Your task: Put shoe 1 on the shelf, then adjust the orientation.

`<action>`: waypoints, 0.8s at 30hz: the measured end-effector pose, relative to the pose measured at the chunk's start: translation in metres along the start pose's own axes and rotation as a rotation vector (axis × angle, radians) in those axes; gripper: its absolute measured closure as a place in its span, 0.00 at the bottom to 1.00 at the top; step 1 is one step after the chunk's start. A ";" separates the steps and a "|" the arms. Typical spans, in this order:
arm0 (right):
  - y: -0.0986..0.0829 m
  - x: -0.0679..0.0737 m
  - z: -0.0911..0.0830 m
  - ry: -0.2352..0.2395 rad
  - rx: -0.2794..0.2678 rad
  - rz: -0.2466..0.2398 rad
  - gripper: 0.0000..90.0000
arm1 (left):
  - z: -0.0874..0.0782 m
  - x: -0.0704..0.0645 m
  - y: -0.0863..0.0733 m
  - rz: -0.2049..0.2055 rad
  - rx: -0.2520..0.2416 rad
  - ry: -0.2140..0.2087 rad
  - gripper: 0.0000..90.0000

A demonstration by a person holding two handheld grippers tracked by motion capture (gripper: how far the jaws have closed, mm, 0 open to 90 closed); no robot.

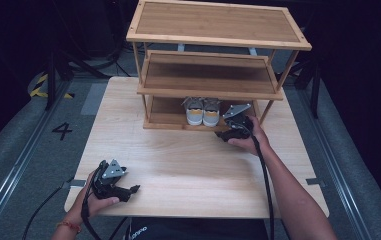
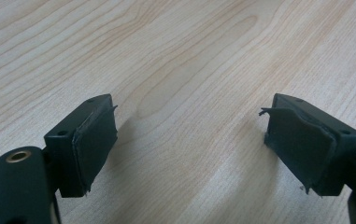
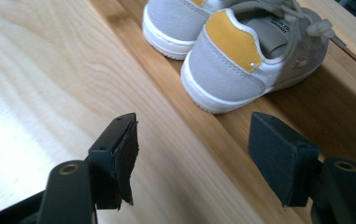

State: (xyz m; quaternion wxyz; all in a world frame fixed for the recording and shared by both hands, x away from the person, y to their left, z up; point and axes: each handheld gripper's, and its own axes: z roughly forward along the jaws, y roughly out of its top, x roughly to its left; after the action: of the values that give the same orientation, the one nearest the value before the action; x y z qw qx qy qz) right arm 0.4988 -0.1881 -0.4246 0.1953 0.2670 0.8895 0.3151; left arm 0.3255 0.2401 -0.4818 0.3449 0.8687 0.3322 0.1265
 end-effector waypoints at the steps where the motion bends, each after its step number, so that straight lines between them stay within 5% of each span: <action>1: 0.000 0.000 0.000 0.000 0.000 0.000 0.38 | 0.000 0.000 0.000 0.000 0.000 0.000 0.18; 24: -0.033 0.017 -0.054 0.009 0.042 -0.082 0.34 | 0.000 -0.001 -0.001 -0.012 -0.005 -0.001 0.18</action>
State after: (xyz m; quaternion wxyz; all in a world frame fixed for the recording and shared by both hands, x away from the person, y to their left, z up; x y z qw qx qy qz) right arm 0.4463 -0.2241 -0.4102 0.1984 0.2331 0.9069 0.2895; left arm 0.3247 0.2400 -0.4824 0.3481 0.8658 0.3371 0.1247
